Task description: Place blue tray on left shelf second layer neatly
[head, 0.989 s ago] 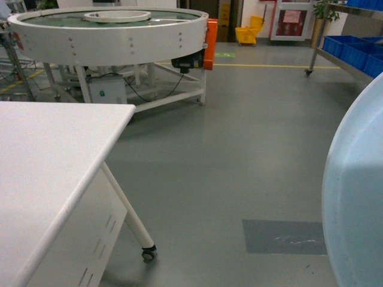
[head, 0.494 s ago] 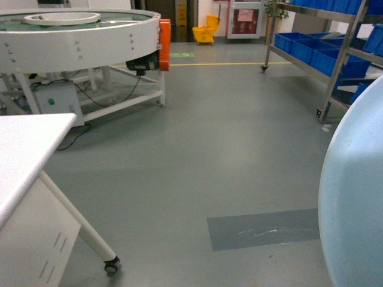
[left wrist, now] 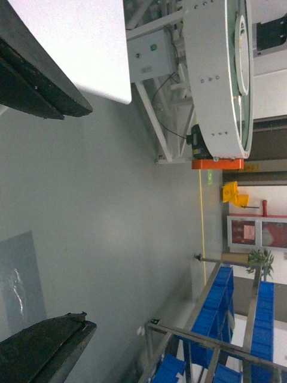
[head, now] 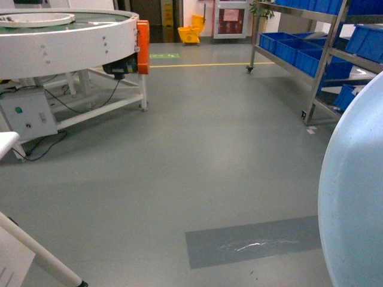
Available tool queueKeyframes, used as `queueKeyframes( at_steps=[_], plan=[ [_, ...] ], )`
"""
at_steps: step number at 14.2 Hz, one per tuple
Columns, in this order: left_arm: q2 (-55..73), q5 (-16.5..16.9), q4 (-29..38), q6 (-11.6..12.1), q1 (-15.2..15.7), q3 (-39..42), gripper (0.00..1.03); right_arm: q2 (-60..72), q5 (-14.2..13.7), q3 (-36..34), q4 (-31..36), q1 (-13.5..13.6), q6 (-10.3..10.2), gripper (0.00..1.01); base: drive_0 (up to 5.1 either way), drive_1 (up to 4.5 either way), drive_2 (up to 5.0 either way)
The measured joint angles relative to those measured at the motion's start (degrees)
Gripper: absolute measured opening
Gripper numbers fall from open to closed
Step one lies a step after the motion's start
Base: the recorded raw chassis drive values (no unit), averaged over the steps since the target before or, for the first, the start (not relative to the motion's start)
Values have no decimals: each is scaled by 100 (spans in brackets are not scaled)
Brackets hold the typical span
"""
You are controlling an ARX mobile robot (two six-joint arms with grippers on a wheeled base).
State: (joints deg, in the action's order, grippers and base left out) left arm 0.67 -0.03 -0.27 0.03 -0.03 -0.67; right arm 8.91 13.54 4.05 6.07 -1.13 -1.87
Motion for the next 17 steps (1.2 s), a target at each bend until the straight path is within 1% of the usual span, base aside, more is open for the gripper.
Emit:
queueKeyframes(
  at_steps=[17],
  plan=[
    [0,2,13,0,-2,0,98,2,-7,-7,0,0,0,2,262,235,-501]
  ],
)
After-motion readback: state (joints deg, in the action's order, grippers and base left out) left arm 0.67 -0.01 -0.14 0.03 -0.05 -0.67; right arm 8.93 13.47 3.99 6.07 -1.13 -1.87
